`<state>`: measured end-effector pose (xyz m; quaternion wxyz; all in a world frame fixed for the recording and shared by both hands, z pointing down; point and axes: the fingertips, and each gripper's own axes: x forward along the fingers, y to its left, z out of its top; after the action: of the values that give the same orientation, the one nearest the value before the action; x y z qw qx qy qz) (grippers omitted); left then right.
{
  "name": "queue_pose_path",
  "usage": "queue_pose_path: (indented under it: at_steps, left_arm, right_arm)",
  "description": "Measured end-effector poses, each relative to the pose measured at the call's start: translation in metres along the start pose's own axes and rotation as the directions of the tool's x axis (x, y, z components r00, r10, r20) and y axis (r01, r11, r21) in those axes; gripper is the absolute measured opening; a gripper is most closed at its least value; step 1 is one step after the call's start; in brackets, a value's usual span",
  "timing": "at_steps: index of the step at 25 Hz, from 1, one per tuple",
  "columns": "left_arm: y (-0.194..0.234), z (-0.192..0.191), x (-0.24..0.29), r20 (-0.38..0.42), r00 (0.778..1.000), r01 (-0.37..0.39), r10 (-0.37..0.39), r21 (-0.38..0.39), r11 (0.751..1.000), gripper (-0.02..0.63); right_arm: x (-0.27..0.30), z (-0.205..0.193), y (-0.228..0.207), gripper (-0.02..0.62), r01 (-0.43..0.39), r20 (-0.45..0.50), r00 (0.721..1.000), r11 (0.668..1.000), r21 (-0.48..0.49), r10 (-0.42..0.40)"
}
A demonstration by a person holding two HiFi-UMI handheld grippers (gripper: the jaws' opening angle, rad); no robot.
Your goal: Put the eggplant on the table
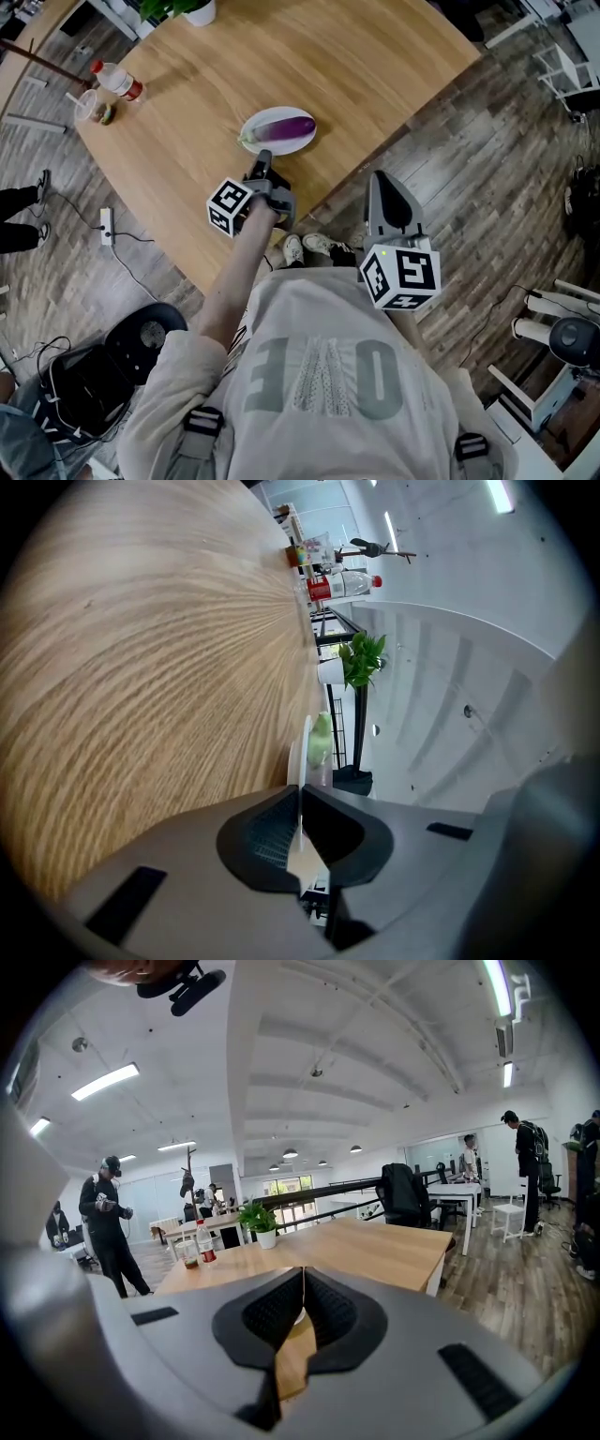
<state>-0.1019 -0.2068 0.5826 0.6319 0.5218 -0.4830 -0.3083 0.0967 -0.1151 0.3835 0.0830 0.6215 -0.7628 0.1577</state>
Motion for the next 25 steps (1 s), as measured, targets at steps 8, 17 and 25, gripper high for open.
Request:
queue_pose_path:
  at_steps: [8,17,25]
  left_arm:
    - [0.007,-0.003,0.004,0.004,0.999,-0.038,0.038,-0.034,0.999,0.018]
    - [0.016,-0.004,0.006,0.004,0.995,-0.094,0.095,-0.100,0.990,0.020]
    - [0.017,-0.001,0.006,0.020,0.983,-0.180,0.184,-0.113,0.977,0.021]
  right_arm:
    - [-0.006,-0.003,-0.005,0.020,0.003,-0.010,1.000,1.000,0.012,-0.003]
    - [-0.010,-0.010,-0.016,0.020,0.019,-0.020,1.000,0.998,0.053,-0.018]
    - [-0.010,-0.009,-0.013,0.020,0.007,-0.017,1.000,0.998,0.061,-0.006]
